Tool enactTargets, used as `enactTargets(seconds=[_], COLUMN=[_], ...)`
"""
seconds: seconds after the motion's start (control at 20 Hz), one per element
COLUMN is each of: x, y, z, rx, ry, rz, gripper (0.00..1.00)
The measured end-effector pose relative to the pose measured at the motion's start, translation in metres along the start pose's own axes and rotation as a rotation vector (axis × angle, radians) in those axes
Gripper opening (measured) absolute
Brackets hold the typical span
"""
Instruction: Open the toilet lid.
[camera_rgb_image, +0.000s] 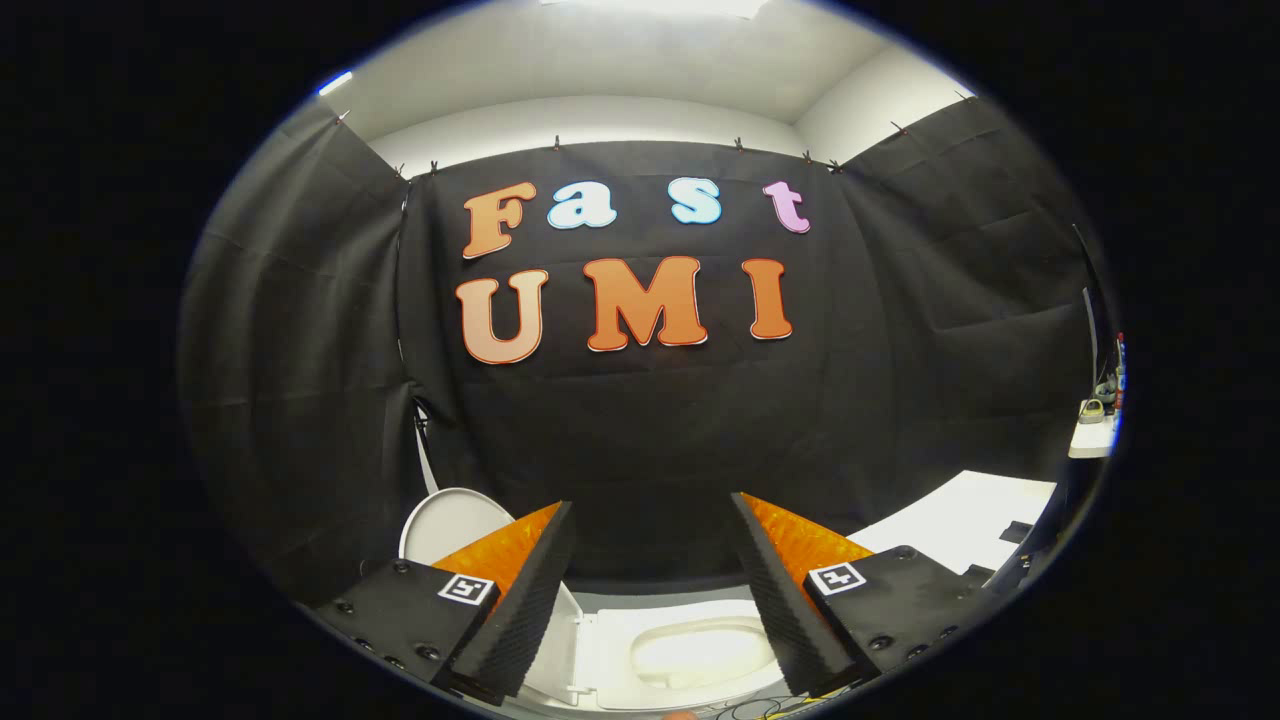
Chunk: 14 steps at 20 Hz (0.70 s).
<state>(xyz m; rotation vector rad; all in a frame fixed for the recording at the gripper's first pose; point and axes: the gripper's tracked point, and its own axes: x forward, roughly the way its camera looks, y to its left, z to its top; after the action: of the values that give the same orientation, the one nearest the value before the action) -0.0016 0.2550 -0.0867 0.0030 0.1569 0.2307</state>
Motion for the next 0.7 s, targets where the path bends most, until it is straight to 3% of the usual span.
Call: enactTargets(seconds=[0.7], x=[0.0022], y=[0.0016], z=[0.0], rx=[-0.014], ry=[-0.005], rz=[0.008], gripper=[0.98])
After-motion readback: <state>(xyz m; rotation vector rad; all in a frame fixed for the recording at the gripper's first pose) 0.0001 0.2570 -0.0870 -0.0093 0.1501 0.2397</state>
